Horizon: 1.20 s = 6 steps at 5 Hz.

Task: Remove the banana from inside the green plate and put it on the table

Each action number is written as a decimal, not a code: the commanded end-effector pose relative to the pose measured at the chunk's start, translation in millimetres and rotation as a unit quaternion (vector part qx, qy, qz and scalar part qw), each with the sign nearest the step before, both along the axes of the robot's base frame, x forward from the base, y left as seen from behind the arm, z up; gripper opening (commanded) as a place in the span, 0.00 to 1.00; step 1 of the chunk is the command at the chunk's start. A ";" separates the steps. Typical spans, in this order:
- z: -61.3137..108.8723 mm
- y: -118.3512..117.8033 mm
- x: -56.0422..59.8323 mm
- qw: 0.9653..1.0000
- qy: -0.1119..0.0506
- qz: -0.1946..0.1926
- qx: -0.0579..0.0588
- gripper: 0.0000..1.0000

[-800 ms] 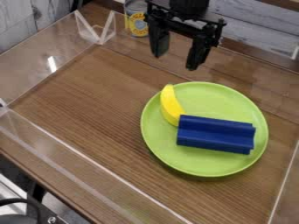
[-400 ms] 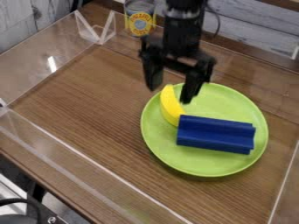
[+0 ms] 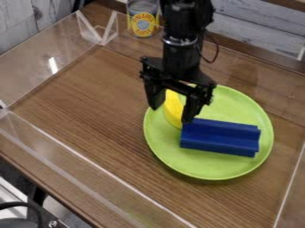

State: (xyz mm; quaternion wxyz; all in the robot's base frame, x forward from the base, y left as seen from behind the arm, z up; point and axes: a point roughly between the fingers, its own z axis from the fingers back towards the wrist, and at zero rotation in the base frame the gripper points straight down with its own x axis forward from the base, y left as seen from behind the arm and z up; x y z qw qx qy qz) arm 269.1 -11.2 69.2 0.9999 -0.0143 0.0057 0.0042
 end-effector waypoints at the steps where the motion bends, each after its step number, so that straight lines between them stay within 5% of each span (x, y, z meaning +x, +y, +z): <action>1: 11.1 -4.2 4.3 0.999 -0.040 -0.003 -0.002 1.00; 6: -8.7 -11.6 18.1 0.998 -0.060 -0.006 -0.007 1.00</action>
